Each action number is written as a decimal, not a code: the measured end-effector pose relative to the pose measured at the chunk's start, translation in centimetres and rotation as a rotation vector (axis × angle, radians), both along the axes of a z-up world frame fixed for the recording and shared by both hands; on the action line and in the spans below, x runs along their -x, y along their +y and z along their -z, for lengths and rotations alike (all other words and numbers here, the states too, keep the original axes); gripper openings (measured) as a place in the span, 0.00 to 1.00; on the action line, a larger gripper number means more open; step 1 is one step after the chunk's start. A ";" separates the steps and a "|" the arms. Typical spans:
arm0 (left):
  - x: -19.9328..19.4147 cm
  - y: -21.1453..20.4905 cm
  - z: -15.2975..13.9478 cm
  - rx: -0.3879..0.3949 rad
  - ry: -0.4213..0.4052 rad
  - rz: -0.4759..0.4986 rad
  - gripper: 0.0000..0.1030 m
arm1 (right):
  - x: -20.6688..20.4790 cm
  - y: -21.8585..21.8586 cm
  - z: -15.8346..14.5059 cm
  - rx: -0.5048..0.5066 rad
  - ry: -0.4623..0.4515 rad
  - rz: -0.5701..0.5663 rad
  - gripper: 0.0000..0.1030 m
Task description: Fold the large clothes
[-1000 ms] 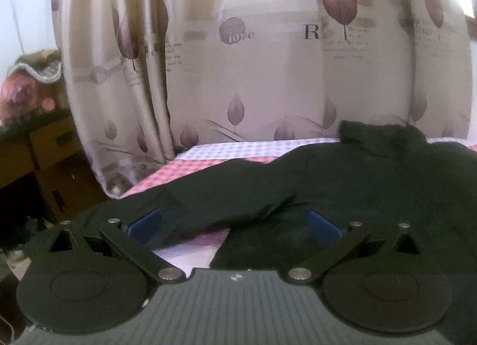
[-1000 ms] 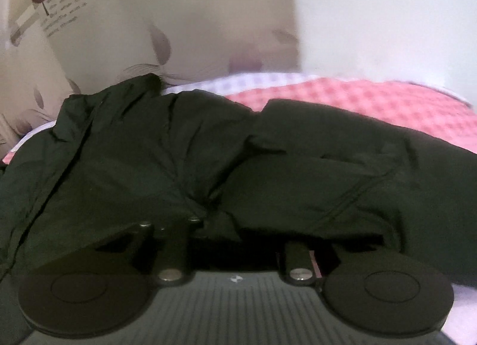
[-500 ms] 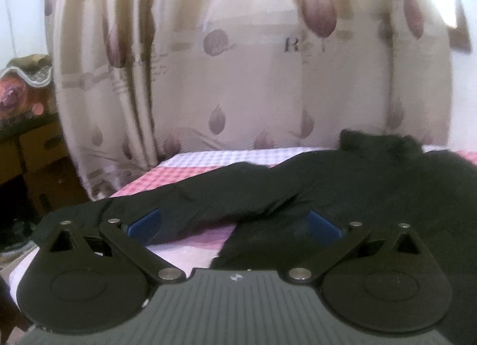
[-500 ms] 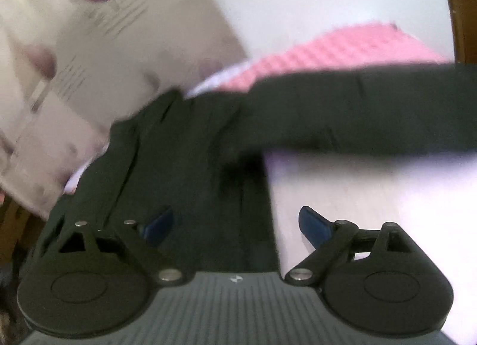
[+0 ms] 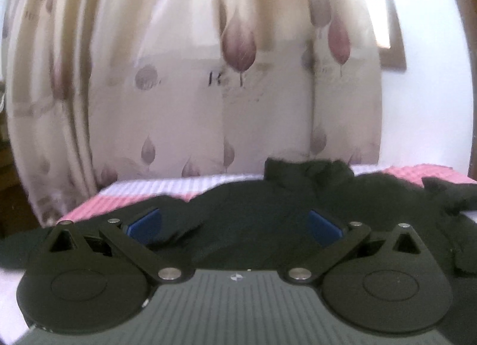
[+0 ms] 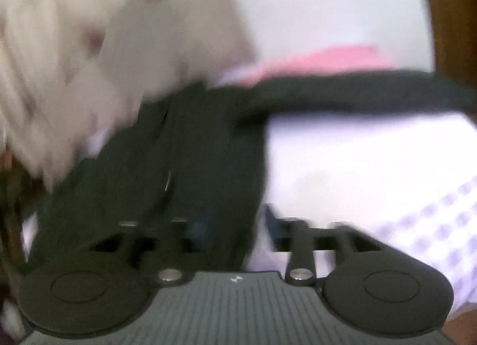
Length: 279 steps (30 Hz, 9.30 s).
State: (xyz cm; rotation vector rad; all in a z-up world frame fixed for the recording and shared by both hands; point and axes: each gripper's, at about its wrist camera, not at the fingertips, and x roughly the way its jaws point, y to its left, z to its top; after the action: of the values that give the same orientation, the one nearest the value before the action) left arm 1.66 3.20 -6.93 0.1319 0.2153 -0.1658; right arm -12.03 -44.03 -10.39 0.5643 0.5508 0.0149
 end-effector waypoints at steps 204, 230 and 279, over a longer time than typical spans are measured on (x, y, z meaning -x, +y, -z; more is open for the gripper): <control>-17.2 13.2 -13.0 0.524 0.052 -0.121 0.05 | -29.0 22.3 -6.2 0.408 -0.177 -0.196 1.00; -15.0 -14.3 3.2 0.107 0.220 0.431 1.00 | -22.1 6.9 -4.5 0.041 -0.163 -0.056 1.00; -17.9 -7.8 3.0 -0.170 0.210 -0.112 0.74 | -32.9 16.9 0.1 0.505 -0.027 -0.209 0.53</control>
State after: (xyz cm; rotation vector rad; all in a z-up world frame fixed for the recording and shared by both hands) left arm 19.51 -4.55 -9.95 0.2715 0.4450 -0.0491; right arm 20.91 -27.18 -10.53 0.0137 0.5600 0.0794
